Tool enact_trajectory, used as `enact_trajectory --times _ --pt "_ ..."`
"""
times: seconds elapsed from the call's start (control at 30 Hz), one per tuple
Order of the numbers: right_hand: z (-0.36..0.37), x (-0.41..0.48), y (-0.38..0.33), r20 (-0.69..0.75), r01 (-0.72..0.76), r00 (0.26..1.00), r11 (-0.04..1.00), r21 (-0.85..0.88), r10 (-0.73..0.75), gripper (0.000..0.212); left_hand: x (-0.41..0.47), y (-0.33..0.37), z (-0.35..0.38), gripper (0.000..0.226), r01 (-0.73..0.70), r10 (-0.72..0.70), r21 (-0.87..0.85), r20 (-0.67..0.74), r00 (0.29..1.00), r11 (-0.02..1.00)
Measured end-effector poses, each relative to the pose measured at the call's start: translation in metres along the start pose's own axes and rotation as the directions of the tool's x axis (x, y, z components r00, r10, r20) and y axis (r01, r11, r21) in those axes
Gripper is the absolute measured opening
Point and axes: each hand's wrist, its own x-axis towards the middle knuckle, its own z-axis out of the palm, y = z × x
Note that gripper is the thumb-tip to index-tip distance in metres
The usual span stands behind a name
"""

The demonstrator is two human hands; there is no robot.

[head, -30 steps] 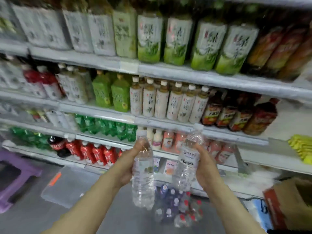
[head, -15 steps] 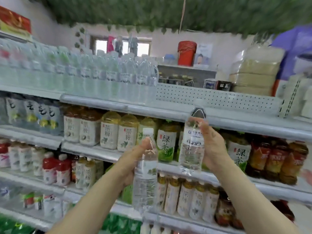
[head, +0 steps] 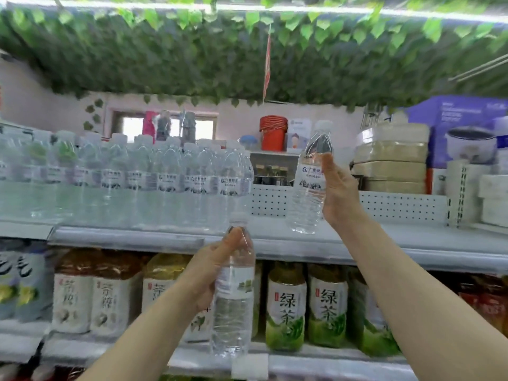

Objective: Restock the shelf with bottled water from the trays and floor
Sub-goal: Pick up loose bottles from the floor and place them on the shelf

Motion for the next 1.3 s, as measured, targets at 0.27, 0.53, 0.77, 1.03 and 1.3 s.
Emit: enact_trajectory --times 0.27,0.53,0.77,1.03,1.3 --pt "0.015 0.052 0.059 0.054 -0.096 0.994 0.995 0.015 0.095 0.064 0.040 0.006 -0.007 0.076 -0.020 0.019 -0.033 -0.058 0.998 0.999" --pt "0.025 0.075 0.114 0.236 -0.180 0.958 0.982 0.055 0.162 0.082 0.048 0.003 -0.007 0.112 -0.097 0.097 -0.001 -0.107 0.990 0.995" --pt "0.033 0.082 0.121 0.308 -0.234 0.928 0.971 0.046 0.209 0.088 0.045 0.007 -0.002 0.067 -0.081 0.086 0.047 -0.097 0.992 0.996" --pt "0.043 0.073 0.106 0.209 -0.208 0.952 0.974 -0.090 0.222 0.077 0.046 0.009 -0.006 0.073 -0.064 0.066 0.021 -0.089 0.994 0.998" --pt "0.045 0.070 0.103 0.156 -0.183 0.957 0.926 -0.329 0.245 0.079 0.044 0.018 -0.014 0.087 -0.026 0.025 -0.014 -0.057 0.998 1.000"
